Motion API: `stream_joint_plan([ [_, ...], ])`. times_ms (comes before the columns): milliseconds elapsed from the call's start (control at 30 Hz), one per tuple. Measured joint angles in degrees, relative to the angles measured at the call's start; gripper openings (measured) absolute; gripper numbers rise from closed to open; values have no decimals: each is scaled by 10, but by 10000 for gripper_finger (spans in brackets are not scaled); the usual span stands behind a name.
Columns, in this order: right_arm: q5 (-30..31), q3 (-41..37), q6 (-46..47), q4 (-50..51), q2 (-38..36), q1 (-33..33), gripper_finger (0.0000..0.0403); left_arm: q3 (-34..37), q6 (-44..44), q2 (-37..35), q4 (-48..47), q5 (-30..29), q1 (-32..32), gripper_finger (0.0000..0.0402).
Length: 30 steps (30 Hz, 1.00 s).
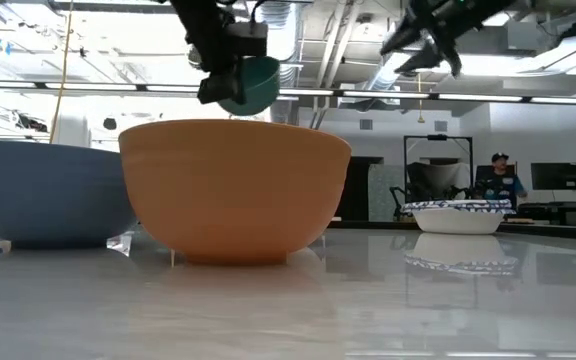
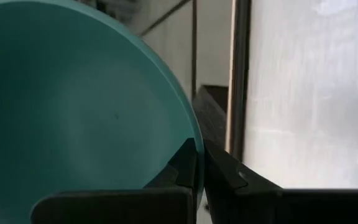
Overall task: Nest bowls inside each other
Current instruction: Stack the green bowl into the blue patterned paper bowl
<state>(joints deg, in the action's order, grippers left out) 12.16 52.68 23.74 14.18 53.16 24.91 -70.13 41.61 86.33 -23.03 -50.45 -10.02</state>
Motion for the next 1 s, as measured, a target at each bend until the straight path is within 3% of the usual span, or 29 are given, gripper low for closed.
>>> stream_joint_plan([
  [400, 110, 197, -127, 50, 162, -29, 260, 0, 334, 71, 113, -11, -1, 0],
  [667, 145, 235, -182, 48, 233, -55, 260, 0, 397, 124, 185, -50, -4, 0],
  [1000, 196, 239, -224, 34, 259, -69, 260, 0, 437, 132, 242, -46, -3, 0],
])
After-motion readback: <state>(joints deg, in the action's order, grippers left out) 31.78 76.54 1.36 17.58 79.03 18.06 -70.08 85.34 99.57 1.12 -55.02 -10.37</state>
